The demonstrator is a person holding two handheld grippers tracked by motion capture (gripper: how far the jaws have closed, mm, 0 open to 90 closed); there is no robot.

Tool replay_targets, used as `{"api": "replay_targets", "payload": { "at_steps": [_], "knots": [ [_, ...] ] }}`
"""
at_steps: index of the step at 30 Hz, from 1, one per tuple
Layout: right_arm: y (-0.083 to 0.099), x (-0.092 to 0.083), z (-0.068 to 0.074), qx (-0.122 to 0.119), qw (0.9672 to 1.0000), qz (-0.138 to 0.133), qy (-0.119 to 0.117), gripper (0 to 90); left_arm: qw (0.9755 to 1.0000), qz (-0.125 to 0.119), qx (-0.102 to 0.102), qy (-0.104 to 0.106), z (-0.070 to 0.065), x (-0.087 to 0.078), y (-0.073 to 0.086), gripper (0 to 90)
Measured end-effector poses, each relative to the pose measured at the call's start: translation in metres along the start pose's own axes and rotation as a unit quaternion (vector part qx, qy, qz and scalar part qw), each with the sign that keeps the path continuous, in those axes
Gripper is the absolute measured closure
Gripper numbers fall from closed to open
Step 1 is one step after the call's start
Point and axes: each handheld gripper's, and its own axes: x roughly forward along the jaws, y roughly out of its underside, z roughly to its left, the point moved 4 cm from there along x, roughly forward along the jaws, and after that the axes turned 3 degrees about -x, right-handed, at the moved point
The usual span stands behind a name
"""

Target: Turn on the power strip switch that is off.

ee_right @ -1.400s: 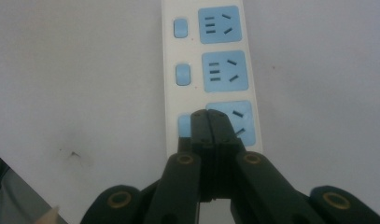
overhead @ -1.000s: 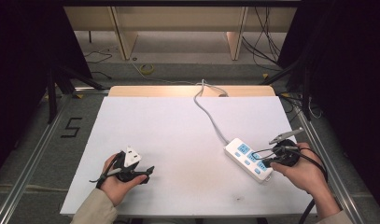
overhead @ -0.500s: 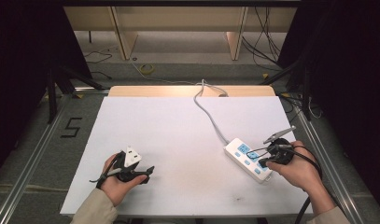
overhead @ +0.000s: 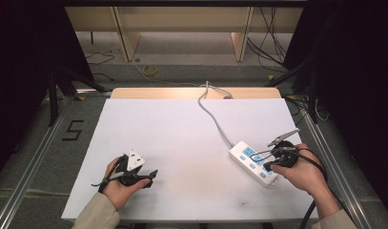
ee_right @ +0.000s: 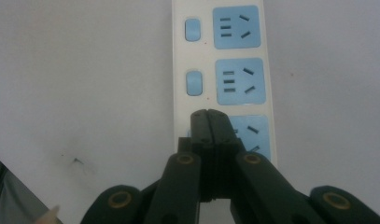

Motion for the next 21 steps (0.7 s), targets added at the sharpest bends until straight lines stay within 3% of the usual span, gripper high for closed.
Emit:
{"api": "replay_targets", "payload": {
  "at_steps": [21],
  "knots": [
    [-0.0024, 0.0058, 0.0017, -0.003, 0.9998, 0.019, -0.006, 90.0, 1.0, -0.001, 0.0, 0.0, 0.0, 0.0002, -0.0001, 25.7]
  ]
}}
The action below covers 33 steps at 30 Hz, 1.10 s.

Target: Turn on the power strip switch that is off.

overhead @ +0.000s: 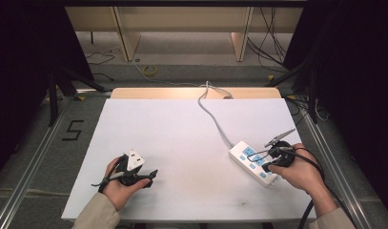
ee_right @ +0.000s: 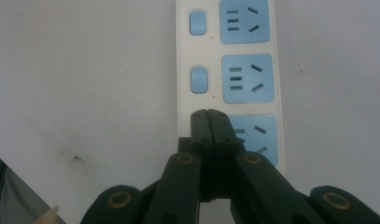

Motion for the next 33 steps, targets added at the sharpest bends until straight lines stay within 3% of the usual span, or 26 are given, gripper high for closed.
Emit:
{"api": "replay_targets", "payload": {
  "at_steps": [33],
  "knots": [
    [0.0004, 0.0086, -0.0002, 0.002, 0.9997, 0.026, 0.001, 90.0, 1.0, 0.001, 0.0, 0.0, -0.0001, 0.0004, 0.0, 25.8]
  ]
}}
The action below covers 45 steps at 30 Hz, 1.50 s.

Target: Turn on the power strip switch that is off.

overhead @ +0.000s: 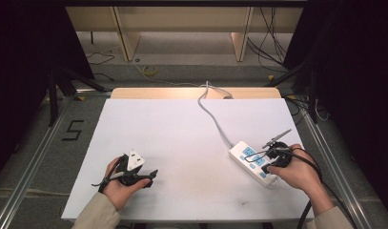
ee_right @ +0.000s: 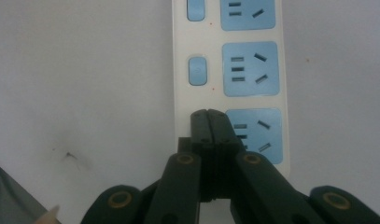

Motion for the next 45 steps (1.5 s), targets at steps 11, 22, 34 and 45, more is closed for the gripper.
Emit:
{"api": "replay_targets", "payload": {
  "at_steps": [11, 22, 34, 45],
  "knots": [
    [-0.001, 0.003, 0.001, 0.001, 1.0, 0.004, 0.0, 90.0, 1.0, 0.0, 0.0, 0.0, 0.0, 0.0, 0.0, 25.8],
    [-0.002, 0.007, 0.001, 0.0, 0.9999, 0.012, 0.0, 90.0, 1.0, 0.0, 0.0, 0.0, 0.0, 0.0, 0.0, 25.9],
    [-0.002, 0.01, 0.001, -0.006, 0.9998, 0.017, 0.0, 90.0, 1.0, 0.0, 0.001, 0.0, 0.0, 0.0, 0.0, 25.9],
    [-0.003, 0.012, 0.003, -0.01, 0.9997, 0.021, 0.0, 90.0, 1.0, 0.0, 0.001, 0.0, 0.0, 0.0, 0.0, 25.9]
  ]
}}
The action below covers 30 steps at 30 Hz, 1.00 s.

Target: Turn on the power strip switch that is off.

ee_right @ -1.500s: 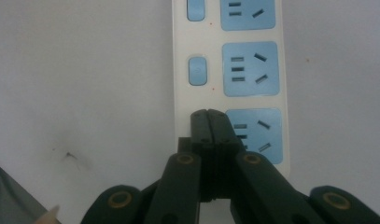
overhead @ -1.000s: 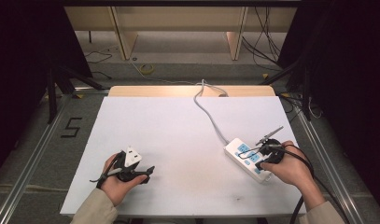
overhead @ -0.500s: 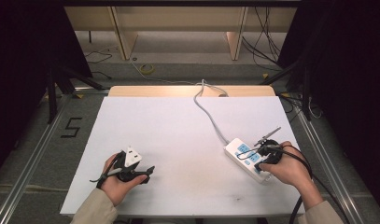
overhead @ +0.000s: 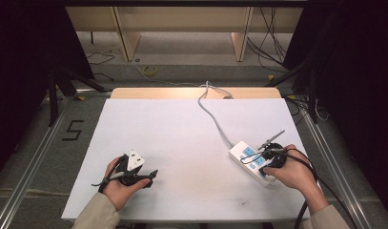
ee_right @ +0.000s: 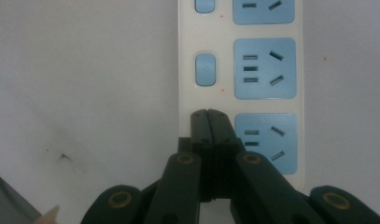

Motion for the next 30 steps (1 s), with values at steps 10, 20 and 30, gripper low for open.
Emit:
{"api": "replay_targets", "payload": {
  "at_steps": [10, 20, 30],
  "knots": [
    [0.0004, 0.0001, -0.0005, 0.001, 1.0, 0.001, 0.003, 90.0, 1.0, 0.0, 0.0, 0.0, 0.0, -0.0001, -0.0001, 25.9],
    [0.0011, 0.0006, -0.0008, 0.004, 1.0, 0.001, 0.001, 90.0, 1.0, 0.0, 0.001, -0.001, -0.0001, -0.0003, -0.0001, 26.0],
    [0.0011, 0.0013, -0.0003, 0.004, 1.0, 0.004, 0.004, 90.0, 1.0, 0.0, 0.001, -0.001, -0.0001, -0.0003, -0.0001, 26.0]
  ]
}}
